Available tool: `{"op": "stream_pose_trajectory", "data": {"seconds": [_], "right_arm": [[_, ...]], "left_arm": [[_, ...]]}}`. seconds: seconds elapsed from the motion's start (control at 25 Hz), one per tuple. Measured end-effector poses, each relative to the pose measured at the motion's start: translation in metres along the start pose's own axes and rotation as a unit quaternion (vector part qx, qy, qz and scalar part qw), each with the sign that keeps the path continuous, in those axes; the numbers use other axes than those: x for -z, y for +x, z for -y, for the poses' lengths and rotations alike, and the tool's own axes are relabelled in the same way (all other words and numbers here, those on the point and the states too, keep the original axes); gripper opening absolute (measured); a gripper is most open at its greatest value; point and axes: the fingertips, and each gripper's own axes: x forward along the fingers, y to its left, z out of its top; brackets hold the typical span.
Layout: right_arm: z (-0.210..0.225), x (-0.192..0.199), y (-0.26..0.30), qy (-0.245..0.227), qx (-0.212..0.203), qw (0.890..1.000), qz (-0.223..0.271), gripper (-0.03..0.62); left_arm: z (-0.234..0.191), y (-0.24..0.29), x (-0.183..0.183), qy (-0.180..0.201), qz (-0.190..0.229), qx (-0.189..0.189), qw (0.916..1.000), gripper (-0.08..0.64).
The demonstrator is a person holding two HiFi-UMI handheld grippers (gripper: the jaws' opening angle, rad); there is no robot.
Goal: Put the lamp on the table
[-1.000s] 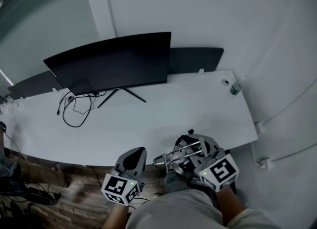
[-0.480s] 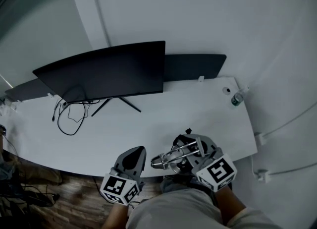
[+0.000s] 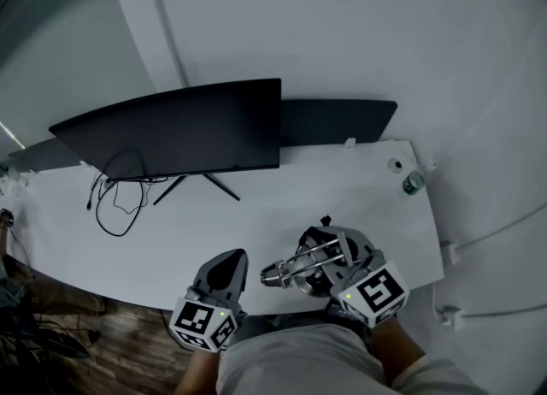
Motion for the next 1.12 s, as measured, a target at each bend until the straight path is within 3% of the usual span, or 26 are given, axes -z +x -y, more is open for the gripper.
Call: {"op": "stream_pose_trajectory", "data": {"seconds": [0.28,1.12], "right_arm": [[0.011,-0.007,0.009,0.001,0.004,1.0,0.002,0.041],[0.025,-0.01,0.055,0.012,0.045,0.999,-0.002,0.041]], "left_arm": [[-0.011,0.0,-0.002,0.011,-0.013,-0.013,0.9998,0.003],[-0.048,0.027,-0.013,0.044,-0.037,0.027,0.998,0.003]]}}
